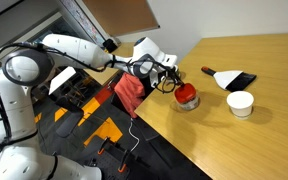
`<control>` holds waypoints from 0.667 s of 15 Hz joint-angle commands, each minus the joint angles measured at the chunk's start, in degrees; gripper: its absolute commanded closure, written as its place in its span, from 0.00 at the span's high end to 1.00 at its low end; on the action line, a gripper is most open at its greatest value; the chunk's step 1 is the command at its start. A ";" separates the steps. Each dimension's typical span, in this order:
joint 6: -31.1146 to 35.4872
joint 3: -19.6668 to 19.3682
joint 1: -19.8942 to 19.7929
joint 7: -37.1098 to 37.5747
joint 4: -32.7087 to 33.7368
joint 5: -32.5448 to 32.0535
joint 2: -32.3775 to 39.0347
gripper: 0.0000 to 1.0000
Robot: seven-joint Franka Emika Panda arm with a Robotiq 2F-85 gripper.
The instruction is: Pour contents from the cup into the clear bowl then put the orange lid on the clear bowl
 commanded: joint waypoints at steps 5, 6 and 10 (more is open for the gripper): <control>-1.78 -0.46 -0.12 0.69 4.73 1.84 3.83 0.02; -1.87 -0.45 -0.18 0.60 4.91 1.90 4.03 0.02; -2.24 -0.42 -0.27 0.36 5.00 2.06 4.02 0.02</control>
